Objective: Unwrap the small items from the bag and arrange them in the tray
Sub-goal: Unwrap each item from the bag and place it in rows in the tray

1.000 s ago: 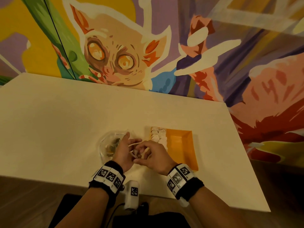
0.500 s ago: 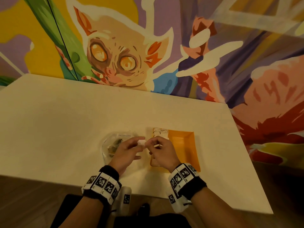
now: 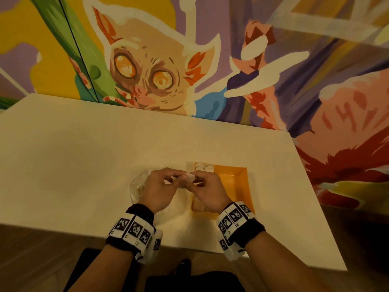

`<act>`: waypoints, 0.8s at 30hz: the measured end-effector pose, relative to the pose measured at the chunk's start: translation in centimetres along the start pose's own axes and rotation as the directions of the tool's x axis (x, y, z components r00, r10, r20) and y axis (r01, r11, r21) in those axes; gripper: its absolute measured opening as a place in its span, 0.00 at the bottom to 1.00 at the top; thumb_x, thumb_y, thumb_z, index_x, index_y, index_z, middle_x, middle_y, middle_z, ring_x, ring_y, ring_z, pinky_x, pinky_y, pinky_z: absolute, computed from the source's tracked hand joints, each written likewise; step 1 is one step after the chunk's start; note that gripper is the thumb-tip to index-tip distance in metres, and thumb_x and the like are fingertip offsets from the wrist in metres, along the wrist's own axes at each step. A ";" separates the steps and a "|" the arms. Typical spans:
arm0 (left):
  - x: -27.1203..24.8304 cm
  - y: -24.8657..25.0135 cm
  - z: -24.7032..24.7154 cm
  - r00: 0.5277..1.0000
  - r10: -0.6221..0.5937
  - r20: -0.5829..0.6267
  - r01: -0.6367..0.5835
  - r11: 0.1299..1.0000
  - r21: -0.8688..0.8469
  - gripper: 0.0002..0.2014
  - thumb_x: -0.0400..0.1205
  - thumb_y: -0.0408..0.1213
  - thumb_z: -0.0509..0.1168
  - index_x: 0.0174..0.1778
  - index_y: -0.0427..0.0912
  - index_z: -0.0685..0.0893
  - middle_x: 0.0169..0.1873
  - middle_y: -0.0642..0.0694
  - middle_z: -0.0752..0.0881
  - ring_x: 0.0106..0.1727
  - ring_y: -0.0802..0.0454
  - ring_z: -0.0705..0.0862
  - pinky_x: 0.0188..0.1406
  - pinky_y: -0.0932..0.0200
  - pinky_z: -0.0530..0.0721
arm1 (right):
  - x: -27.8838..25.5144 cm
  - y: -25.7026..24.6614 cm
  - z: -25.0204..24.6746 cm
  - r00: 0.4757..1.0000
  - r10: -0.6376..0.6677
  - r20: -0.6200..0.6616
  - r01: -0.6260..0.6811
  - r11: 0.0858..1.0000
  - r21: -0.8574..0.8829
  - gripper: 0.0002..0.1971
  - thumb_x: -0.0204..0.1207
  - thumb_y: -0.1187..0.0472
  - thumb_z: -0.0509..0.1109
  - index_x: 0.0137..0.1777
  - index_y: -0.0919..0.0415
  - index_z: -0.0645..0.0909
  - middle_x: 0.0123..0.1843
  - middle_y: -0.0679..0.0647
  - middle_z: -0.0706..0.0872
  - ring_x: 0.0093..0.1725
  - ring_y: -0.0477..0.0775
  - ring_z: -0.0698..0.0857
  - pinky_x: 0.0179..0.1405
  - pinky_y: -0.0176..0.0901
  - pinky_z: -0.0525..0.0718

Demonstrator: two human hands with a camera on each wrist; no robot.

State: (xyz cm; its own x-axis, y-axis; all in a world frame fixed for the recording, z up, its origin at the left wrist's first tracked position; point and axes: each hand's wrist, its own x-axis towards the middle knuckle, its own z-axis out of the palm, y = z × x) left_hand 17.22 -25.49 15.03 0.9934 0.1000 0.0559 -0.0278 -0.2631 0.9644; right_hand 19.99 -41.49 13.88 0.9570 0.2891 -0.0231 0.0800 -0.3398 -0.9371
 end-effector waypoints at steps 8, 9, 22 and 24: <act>0.6 -0.6 0.6 0.997 -0.024 -0.074 0.020 0.999 -0.044 0.09 0.78 0.38 0.73 0.39 0.60 0.90 0.41 0.60 0.91 0.44 0.55 0.86 0.45 0.66 0.79 | -0.1 0.1 -1.2 0.999 -0.005 0.034 0.009 0.992 -0.124 0.13 0.74 0.57 0.77 0.31 0.59 0.81 0.31 0.59 0.82 0.33 0.46 0.79 0.37 0.42 0.78; 0.5 -0.9 0.8 0.997 -0.046 -0.058 0.044 0.998 -0.034 0.10 0.79 0.37 0.73 0.39 0.60 0.89 0.40 0.61 0.91 0.44 0.57 0.87 0.46 0.66 0.80 | -0.1 0.5 -1.6 0.999 -0.006 0.036 0.011 0.991 -0.134 0.13 0.73 0.56 0.78 0.32 0.61 0.81 0.32 0.62 0.83 0.33 0.48 0.79 0.37 0.44 0.79; -1.3 -4.7 5.4 0.873 -0.435 0.220 0.333 0.862 0.381 0.29 0.84 0.45 0.65 0.81 0.46 0.68 0.67 0.41 0.82 0.55 0.41 0.88 0.58 0.45 0.86 | -0.4 5.0 -5.9 0.885 0.463 0.052 -0.336 0.712 -0.616 0.08 0.69 0.66 0.78 0.48 0.61 0.90 0.45 0.57 0.90 0.48 0.58 0.89 0.45 0.46 0.88; -1.3 -4.8 6.0 0.878 -0.434 0.203 0.319 0.846 0.428 0.30 0.84 0.45 0.64 0.82 0.43 0.65 0.67 0.39 0.82 0.59 0.42 0.86 0.63 0.49 0.84 | -0.4 5.1 -5.5 0.860 0.508 0.057 -0.345 0.659 -0.668 0.10 0.71 0.66 0.77 0.52 0.61 0.90 0.50 0.56 0.90 0.52 0.56 0.88 0.41 0.37 0.82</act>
State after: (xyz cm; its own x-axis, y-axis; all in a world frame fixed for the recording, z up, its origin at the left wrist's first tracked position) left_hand 16.70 -30.10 8.81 0.9068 0.0072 -0.4216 0.3407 -0.6015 0.7226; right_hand 21.58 -48.26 11.07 0.8473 0.1272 -0.5157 -0.0914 -0.9216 -0.3773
